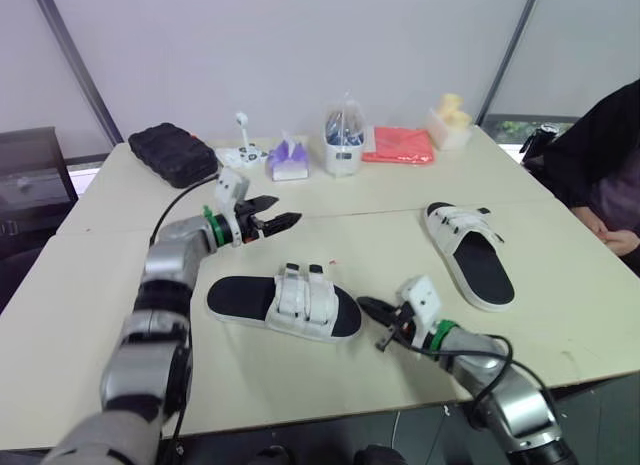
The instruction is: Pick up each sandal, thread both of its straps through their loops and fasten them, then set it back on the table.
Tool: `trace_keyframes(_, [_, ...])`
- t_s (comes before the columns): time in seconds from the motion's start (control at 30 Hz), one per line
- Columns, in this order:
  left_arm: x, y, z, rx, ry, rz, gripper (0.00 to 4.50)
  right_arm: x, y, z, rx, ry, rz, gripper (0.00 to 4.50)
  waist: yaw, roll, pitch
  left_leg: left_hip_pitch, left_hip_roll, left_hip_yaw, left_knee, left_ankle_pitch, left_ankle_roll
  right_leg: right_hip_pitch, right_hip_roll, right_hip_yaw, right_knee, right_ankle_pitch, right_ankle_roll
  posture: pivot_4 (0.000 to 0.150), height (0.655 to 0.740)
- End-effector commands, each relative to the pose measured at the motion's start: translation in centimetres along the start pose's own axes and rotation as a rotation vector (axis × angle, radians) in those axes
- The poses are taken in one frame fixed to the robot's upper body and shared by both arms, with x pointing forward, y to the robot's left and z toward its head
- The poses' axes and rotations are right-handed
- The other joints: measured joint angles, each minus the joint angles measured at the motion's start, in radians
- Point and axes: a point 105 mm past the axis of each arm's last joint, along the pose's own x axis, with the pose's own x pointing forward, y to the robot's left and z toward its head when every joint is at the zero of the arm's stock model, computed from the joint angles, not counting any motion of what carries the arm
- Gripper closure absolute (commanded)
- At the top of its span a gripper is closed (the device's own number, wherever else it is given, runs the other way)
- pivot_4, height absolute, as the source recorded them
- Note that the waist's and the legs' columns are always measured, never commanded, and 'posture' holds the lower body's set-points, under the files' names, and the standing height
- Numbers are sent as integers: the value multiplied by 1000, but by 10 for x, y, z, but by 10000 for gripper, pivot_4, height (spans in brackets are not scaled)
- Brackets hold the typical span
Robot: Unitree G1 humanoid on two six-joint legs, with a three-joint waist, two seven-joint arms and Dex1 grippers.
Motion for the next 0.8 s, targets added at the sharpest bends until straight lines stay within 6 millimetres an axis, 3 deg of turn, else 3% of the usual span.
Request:
trace_keyframes(0.03, [-13, -1, 42, 117, -186, 177, 361, -8, -17, 27, -69, -70, -58, 45000, 2, 0, 0, -1, 0, 0, 0, 0, 0, -1, 0, 0, 1, 0, 0, 1500, 7400])
trace_keyframes(0.13, [-25, 4, 53, 103, -307, 388, 361, -17, -38, 34, -86, -71, -122, 45000, 15, 0, 0, -1, 0, 0, 1, 1, -1, -1, 1, 0, 1, 1, -1, 1500, 7400])
trace_keyframes(0.17, [-28, -2, 50, 40, -300, 383, 361, -20, -42, 36, -86, -69, -132, 45000, 21, 0, 0, -1, 0, 0, 1, 1, -1, -1, 1, 0, 1, 1, -1, 1500, 7400])
trace_keyframes(0.33, [-41, -26, 33, -105, -246, 314, 361, -32, -57, 38, -81, -59, -158, 45000, 22, 0, 0, 0, 0, 1, 1, 1, -1, 0, 1, 0, 0, 1, 0, 1500, 7400])
trace_keyframes(0.43, [-77, -40, 3, -288, -130, 212, 361, -39, -66, 54, -82, -76, -160, 45000, 13, 1, 0, 0, 1, 2, 1, 1, -1, 0, 2, 1, 0, 1, 0, 1500, 7400])
trace_keyframes(0.53, [-101, -54, -11, -396, -53, 110, 361, -45, -67, 61, -78, -70, -134, 45000, 2, 2, 1, 0, 1, 2, 1, 1, -1, -1, 2, 2, 0, 1, -1, 1500, 7400])
trace_keyframes(0.63, [-108, -62, -19, -424, 6, 59, 361, -48, -65, 60, -74, -52, -109, 45000, 13, 2, 1, 0, 1, 0, 2, 1, -1, 1, 1, 0, 0, 1, -1, 1500, 7400])
trace_keyframes(0.73, [-117, -83, -34, -462, 104, -63, 361, -51, -60, 57, -69, -31, -85, 45000, 21, 3, 1, 0, 1, 1, 3, 1, -1, 3, 1, 1, -2, -1, -4, 1500, 7400])
trace_keyframes(0.8, [-114, -87, -40, -465, 130, -91, 361, -51, -58, 55, -62, -24, -87, 45000, 26, 3, 1, 1, 1, 3, 3, 0, -1, 3, 0, 2, -2, -1, -5, 1500, 7400])
